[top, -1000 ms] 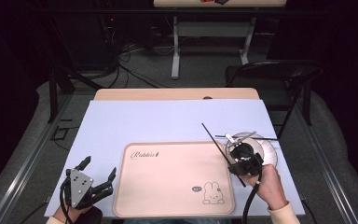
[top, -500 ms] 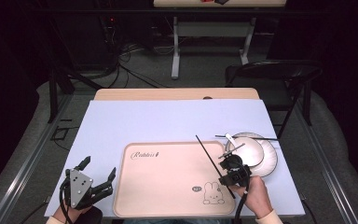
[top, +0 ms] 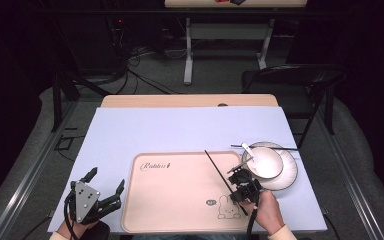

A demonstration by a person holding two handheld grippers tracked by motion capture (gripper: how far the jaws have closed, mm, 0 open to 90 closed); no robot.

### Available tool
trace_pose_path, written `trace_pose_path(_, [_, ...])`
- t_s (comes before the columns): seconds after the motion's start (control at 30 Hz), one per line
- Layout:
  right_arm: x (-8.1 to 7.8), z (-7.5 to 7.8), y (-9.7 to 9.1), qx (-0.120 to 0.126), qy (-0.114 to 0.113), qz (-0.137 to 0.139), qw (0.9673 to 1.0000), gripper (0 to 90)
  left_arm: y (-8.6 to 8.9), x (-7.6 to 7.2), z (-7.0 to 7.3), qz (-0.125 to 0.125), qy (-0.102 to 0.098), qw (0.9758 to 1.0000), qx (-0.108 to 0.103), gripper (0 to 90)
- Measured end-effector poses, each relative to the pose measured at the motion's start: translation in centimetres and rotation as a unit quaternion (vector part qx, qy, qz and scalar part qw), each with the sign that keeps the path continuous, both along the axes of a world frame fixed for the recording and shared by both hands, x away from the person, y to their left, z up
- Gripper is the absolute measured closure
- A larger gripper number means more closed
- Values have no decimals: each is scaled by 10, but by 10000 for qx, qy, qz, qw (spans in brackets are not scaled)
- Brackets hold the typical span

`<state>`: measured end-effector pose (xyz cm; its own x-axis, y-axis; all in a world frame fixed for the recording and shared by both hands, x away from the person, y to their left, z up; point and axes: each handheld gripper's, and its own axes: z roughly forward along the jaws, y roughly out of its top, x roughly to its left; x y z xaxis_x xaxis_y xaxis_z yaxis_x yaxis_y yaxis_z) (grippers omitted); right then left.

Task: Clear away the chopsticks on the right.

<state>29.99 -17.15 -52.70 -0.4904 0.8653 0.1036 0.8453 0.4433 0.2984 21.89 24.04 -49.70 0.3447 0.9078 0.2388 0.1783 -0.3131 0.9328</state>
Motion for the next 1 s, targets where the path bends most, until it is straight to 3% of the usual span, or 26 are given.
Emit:
trace_pose_path(0.13, [0, 0, -1, 15, -17, 33, 10000, 834, 0, 0, 0, -4, -13, 10000, 9, 154])
trace_pose_path(0.27, [-2, 1, 0, -8, -14, 44, 10000, 759, 0, 0, 0, -8, -21, 10000, -1, 154])
trace_pose_path(0.47, [-4, 8, 0, -128, -50, 454, 9989, 426, 0, 0, 0, -18, -21, 10000, 15, 154])
trace_pose_path(0.67, [-13, 32, -12, -171, -635, 892, 9938, 163, 0, -1, 0, -3, -42, 10000, -13, 154])
trace_pose_path(0.87, [-18, 49, -31, -247, -1029, 1127, 9880, 73, 0, -1, 0, -9, -25, 10000, -2, 154])
trace_pose_path(1.0, [-13, 69, -57, -529, -1310, 1344, 9808, 42, 0, 0, 0, -11, -21, 10000, -13, 154])
